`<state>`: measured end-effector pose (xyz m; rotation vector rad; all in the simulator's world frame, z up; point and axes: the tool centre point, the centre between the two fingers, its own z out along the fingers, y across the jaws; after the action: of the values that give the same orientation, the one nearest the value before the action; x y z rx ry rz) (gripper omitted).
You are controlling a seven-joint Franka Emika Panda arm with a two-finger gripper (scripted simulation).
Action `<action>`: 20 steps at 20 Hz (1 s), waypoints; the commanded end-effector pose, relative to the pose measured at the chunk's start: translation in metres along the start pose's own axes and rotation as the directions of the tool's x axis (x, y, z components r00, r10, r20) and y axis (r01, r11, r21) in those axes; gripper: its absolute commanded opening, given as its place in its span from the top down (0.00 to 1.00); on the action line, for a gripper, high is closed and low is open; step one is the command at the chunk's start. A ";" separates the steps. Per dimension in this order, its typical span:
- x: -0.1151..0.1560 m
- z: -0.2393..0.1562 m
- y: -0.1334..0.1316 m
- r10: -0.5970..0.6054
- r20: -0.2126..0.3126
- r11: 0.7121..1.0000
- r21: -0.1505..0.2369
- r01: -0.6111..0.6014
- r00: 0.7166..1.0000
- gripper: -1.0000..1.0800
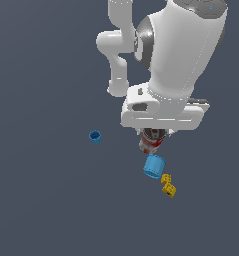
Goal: Pick up a designated object from a clutter of objects.
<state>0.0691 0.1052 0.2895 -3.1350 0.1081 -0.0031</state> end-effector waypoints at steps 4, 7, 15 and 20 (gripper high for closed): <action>0.001 -0.057 0.041 0.000 -0.002 1.000 0.000 0.000 1.000 1.00; 0.003 -0.084 0.061 0.000 0.000 1.000 -0.001 0.000 1.000 1.00; 0.007 -0.134 0.098 0.000 0.001 1.000 -0.004 0.000 1.000 1.00; 0.009 -0.148 0.108 0.000 0.002 1.000 -0.004 0.000 1.000 1.00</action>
<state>0.0702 -0.0016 0.4312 -3.1393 0.1093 0.0043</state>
